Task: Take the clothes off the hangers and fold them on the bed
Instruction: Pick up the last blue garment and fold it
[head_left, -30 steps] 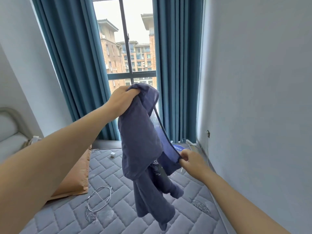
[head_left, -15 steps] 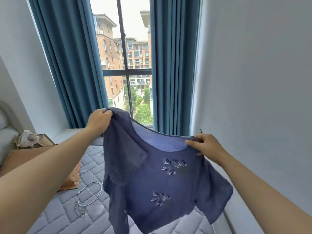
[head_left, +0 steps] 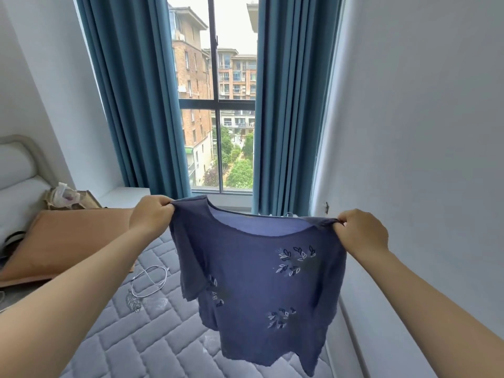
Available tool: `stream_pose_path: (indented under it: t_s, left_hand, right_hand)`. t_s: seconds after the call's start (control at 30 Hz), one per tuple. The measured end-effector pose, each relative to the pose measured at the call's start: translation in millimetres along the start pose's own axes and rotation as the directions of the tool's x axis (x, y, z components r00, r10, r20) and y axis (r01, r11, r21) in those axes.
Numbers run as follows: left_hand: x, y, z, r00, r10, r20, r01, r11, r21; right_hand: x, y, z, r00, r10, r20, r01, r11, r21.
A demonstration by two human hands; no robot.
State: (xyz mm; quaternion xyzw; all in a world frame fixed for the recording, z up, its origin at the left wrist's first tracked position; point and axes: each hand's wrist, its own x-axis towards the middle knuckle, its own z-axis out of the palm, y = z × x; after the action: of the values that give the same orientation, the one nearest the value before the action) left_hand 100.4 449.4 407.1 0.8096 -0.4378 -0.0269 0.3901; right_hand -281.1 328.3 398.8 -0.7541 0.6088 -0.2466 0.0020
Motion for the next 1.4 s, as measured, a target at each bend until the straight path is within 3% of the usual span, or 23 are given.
stream_pose_path:
  t_s: [0.03, 0.1, 0.17, 0.2, 0.23, 0.27, 0.33, 0.37, 0.43, 0.47, 0.53, 0.6, 0.63, 0.83, 1.03, 1.17, 1.4]
  left_hand:
    - [-8.8, -1.0, -4.4, 0.999, -0.03, 0.012, 0.03, 1.0, 0.0]
    - [-26.6, 0.4, -12.4, 0.992, -0.121, 0.047, 0.124, 0.989, -0.076]
    - [-45.8, 5.9, -19.0, 0.969, -0.225, 0.102, 0.246, 0.916, -0.316]
    - [-56.6, 10.3, -23.3, 0.953, -0.276, 0.123, 0.301, 0.833, -0.463]
    - [-68.8, 14.9, -28.9, 0.936, -0.325, 0.133, 0.338, 0.73, -0.594]
    - [-82.5, 18.7, -35.2, 0.922, -0.364, 0.132, 0.348, 0.626, -0.698]
    - [-113.6, 22.0, -48.4, 0.917, -0.384, 0.109, 0.3, 0.481, -0.824]
    - [-131.6, 20.8, -54.3, 0.927, -0.364, 0.087, 0.255, 0.444, -0.859]
    - [-166.1, 13.8, -62.7, 0.95, -0.311, 0.026, 0.159, 0.41, -0.898]
    - [-184.3, 8.3, -65.9, 0.959, -0.282, -0.032, 0.096, 0.428, -0.899]
    - [-218.2, -6.8, -71.2, 0.966, -0.168, -0.198, -0.064, 0.586, -0.808]
    - [-248.4, -23.3, -77.4, 0.937, 0.02, -0.348, -0.23, 0.785, -0.574]
    - [-261.0, -31.2, -80.8, 0.908, 0.102, -0.406, -0.302, 0.83, -0.468]
    - [-306.5, -68.2, -100.9, 0.767, 0.381, -0.516, -0.519, 0.841, -0.15]
    - [-311.9, -88.8, -91.4, 0.741, 0.433, -0.512, -0.536, 0.842, -0.063]
    - [-295.6, -99.0, -62.6, 0.789, 0.391, -0.475, -0.478, 0.875, -0.074]
    - [-225.9, -132.5, 38.2, 0.918, 0.293, -0.268, -0.312, 0.949, -0.032]
  right_hand:
    - [-8.7, 1.2, -1.6, 0.999, 0.048, 0.002, -0.048, 0.997, 0.064]
    - [-26.6, -1.2, -6.7, 0.983, 0.183, 0.031, -0.181, 0.907, 0.379]
    - [-48.1, -10.3, -14.0, 0.937, 0.335, 0.103, -0.303, 0.625, 0.719]
    - [-60.8, -15.5, -17.9, 0.914, 0.384, 0.132, -0.317, 0.472, 0.823]
    - [-75.5, -21.6, -21.2, 0.9, 0.416, 0.126, -0.289, 0.357, 0.888]
    - [-91.6, -27.7, -23.6, 0.894, 0.442, 0.077, -0.237, 0.321, 0.917]
    - [-126.0, -37.4, -26.7, 0.868, 0.478, -0.13, -0.126, 0.468, 0.875]
    - [-145.0, -40.8, -28.4, 0.843, 0.481, -0.24, -0.08, 0.553, 0.829]
    - [-183.4, -47.1, -32.9, 0.821, 0.445, -0.358, 0.006, 0.621, 0.784]
    - [-202.4, -49.1, -34.0, 0.829, 0.408, -0.384, 0.046, 0.634, 0.772]
    - [-238.2, -51.0, -35.2, 0.855, 0.303, -0.42, 0.129, 0.661, 0.739]
    - [-271.2, -50.4, -37.1, 0.882, 0.189, -0.432, 0.185, 0.704, 0.686]
    - [-284.9, -49.5, -38.1, 0.892, 0.142, -0.429, 0.195, 0.734, 0.65]
    - [-338.9, -41.7, -38.8, 0.925, 0.02, -0.38, 0.181, 0.855, 0.486]
    - [-346.6, -37.5, -20.9, 0.934, -0.003, -0.358, 0.168, 0.886, 0.432]
    - [-326.3, -27.7, 6.3, 0.962, -0.024, -0.271, 0.134, 0.909, 0.396]
    - [-251.7, -8.4, 101.9, 0.991, -0.048, -0.123, 0.087, 0.937, 0.338]
